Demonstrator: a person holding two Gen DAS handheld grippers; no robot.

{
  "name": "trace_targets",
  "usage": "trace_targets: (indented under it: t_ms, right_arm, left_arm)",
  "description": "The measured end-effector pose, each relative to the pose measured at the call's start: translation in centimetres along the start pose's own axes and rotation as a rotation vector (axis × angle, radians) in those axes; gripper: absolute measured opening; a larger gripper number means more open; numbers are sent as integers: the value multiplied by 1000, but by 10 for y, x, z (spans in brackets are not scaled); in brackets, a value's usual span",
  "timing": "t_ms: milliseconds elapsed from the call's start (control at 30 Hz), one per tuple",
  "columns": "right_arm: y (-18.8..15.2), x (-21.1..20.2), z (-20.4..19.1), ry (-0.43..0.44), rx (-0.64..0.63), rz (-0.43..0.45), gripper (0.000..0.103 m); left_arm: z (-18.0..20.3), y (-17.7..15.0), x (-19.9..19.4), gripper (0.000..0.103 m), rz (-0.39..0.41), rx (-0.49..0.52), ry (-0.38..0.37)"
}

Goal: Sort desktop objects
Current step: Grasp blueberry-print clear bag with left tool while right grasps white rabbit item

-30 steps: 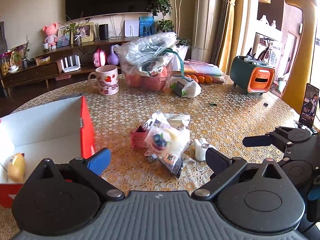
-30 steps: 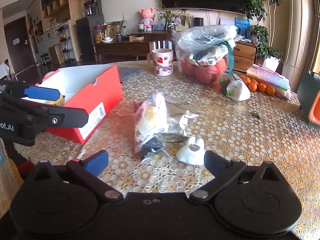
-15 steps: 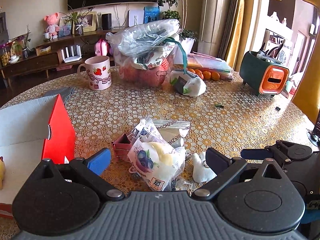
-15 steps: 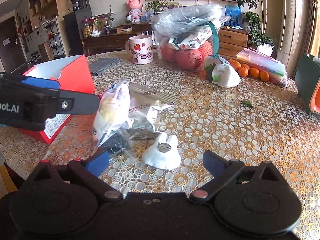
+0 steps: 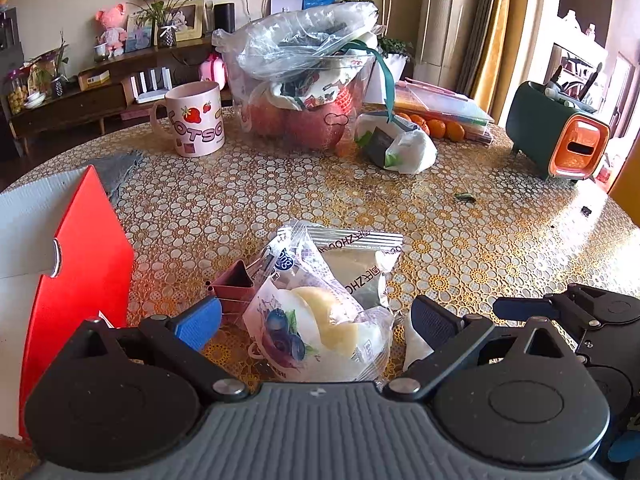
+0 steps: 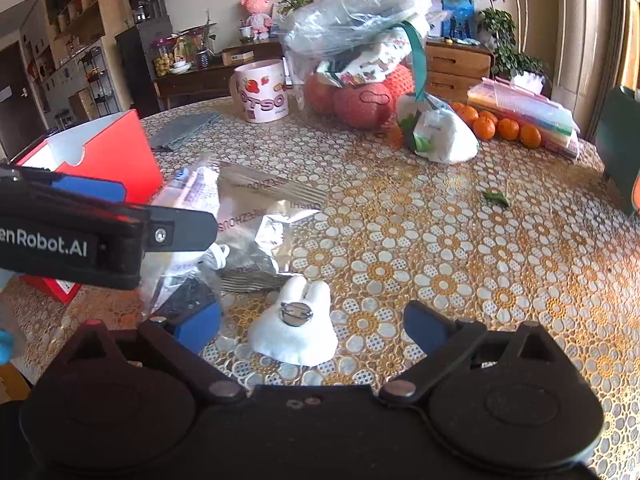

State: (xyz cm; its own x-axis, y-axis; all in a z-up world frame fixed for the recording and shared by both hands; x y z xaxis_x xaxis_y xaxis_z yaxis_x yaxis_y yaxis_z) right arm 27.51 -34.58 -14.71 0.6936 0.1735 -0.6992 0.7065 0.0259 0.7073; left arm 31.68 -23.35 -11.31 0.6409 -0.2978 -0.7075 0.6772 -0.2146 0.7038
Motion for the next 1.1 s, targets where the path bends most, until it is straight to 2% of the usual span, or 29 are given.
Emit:
trace_targets:
  t_ms: [433, 467, 600, 933, 1100]
  right_arm:
    - [-9, 21, -3, -8, -4, -38, 85]
    - [-9, 22, -3, -7, -7, -36, 85]
    - [-9, 22, -8, -18, -35, -33, 79]
    - [-10, 21, -14, -64, -97, -42, 57]
    - [-11, 19, -15, -69, -82, -49, 53]
  left_arm:
    - [-7, -10, 20, 99, -28, -1, 2]
    - [-6, -11, 20, 98, -30, 3, 1]
    - [-6, -14, 21, 81, -36, 0, -7]
    - [-7, -16, 15, 69, -27, 3, -5]
    - [-12, -17, 10, 65, -33, -11, 2]
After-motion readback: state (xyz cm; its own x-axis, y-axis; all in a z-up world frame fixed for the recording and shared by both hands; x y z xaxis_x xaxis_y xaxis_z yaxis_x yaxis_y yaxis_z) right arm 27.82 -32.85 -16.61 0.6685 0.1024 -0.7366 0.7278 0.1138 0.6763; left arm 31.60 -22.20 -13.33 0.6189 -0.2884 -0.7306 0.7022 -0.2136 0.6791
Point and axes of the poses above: each gripper's, at about its wrist camera, not at the fingertips, and x roughly the way its jaws point, z to its right, y to its top, the point moved 9 cm from there along x, roughly the way its jaws point, and after that the axes turned 2 degrees about -x, right-handed, at the moved point
